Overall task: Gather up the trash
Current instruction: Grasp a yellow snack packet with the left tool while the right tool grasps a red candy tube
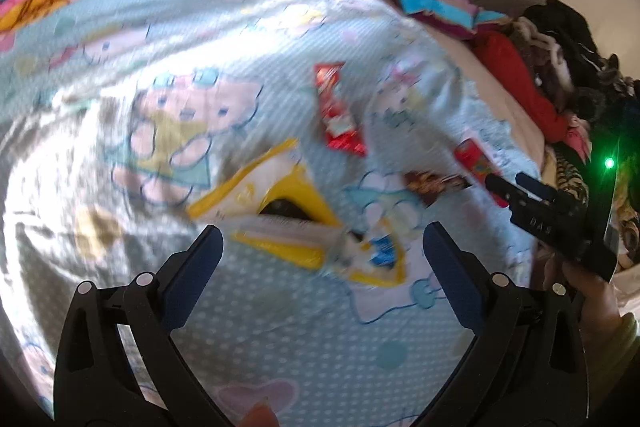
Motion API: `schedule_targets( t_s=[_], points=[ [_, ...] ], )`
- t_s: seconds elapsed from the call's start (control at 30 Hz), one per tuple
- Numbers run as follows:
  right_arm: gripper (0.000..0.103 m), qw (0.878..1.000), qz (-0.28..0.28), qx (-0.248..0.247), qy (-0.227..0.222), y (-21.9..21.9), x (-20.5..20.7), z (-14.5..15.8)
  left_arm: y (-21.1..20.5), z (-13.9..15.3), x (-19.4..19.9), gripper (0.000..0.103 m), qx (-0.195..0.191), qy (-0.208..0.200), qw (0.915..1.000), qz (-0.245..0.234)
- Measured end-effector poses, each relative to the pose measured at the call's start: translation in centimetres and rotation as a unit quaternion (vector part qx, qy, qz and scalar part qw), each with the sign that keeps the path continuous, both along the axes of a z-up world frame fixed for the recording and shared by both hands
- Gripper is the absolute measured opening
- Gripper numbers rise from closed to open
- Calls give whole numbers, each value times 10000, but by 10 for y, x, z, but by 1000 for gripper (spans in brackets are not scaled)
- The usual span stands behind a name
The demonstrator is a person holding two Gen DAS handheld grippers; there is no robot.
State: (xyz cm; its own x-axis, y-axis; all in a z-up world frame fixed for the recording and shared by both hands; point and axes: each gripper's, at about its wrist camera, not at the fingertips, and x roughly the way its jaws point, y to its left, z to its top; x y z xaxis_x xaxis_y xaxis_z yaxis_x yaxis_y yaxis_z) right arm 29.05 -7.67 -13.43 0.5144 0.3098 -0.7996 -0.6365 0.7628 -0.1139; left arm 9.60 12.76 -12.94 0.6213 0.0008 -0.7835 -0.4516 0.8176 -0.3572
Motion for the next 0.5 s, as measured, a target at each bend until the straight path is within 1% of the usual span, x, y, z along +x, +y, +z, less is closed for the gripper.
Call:
schedule_targets(
  t_s=[0.07,0.13,0.17,0.2,0.23,0.27,0.33,0.47,0.5],
  points=[
    [68,9997,95,-208,33,9,3,-9,4,-9,-1,92,-238,62,9997,63],
    [55,9993,191,-301,142,14,6,-17,7,-12,-3,92,-340,14,9993,128],
    [48,9992,233,-231,220,15,6,-18,7,-12,-3,92,-370,-10,9992,138],
    [40,9992,232,-148,305,15,7,-19,8,-12,-3,92,-416,-30,9990,156],
    [35,9991,206,-83,359,14,6,-19,10,-12,-4,92,-496,-81,9985,209],
    [34,9990,152,-4,414,13,5,-20,11,-12,-4,92,-536,-104,9982,234],
    [32,9989,39,128,448,9,1,-20,12,-13,-4,86,-540,-101,9981,267],
    [31,9953,-227,665,668,-8,-6,-16,14,-12,-4,68,-510,-111,9982,294],
    [30,9934,-303,821,744,-14,-8,-15,14,-12,-4,67,-514,-116,9982,277]
  ],
)
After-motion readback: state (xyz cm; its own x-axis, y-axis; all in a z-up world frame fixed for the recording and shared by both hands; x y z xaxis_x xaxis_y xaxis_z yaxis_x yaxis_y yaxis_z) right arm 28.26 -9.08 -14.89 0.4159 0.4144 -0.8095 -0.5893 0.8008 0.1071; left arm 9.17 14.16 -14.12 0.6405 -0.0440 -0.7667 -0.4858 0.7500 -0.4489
